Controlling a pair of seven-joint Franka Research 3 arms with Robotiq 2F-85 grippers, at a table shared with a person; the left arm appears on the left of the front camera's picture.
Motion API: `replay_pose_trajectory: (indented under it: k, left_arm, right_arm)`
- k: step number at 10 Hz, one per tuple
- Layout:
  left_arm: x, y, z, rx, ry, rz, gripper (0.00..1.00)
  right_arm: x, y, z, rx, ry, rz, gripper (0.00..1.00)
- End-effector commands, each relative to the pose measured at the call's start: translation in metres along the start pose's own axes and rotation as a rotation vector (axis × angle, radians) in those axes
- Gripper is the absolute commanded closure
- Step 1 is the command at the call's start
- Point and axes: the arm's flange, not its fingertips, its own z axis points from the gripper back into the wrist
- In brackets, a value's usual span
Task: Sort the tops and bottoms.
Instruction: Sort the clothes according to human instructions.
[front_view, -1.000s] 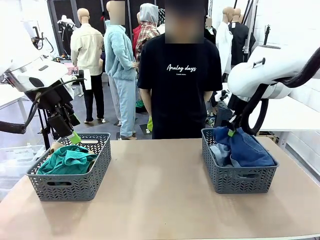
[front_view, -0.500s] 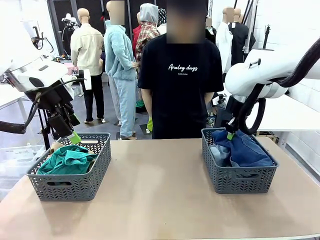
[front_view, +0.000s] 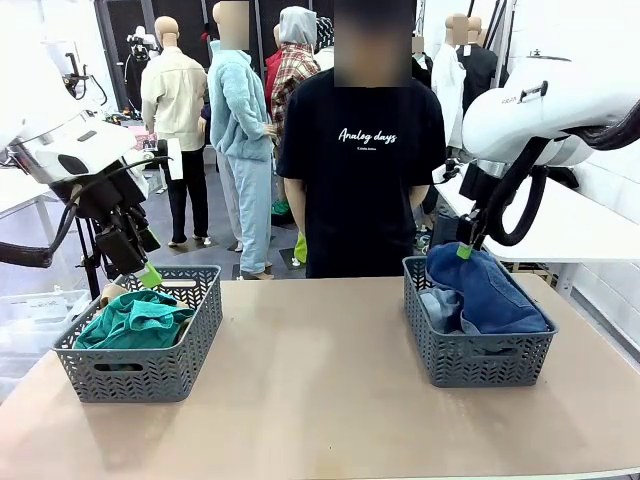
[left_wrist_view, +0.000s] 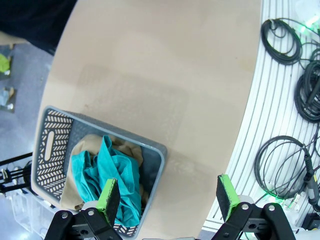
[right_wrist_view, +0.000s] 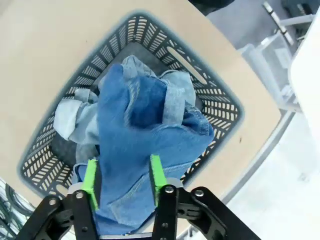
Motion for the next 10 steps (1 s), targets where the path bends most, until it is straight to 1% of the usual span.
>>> replay_pose_trajectory:
  k: [1,3,4,5,10]
  left_arm:
    - [-0.0025,0.0004,0.0013,-0.005,0.003,-0.006,0.0]
    - [-0.0025,0.0004,0.0013,-0.005,0.003,-0.006,0.0]
    - [-0.0025,0.0004,0.0013,-0.005,0.003,-0.006,0.0]
    - [-0.0025,0.0004,0.0013,-0.005,0.003,-0.006,0.0]
    - [-0.0025,0.0004,0.0013,-0.005,0.003,-0.006,0.0]
  right_arm:
    - [-0.0012,0.0008,-0.004,0.003,0.026,-0.023,0.0]
    - [-0.0024,-0.002,0.0012,-0.004,0.022,-0.034,0.0]
    - [0.0021,-0.0025,0.0039,0.007,0.041,-0.049,0.0]
    - [-0.0019,-0.0009,-0.0013,0.006,0.009,-0.01,0.0]
    - [-0.0019,-0.0009,-0.0013,0.006,0.009,-0.01,0.0]
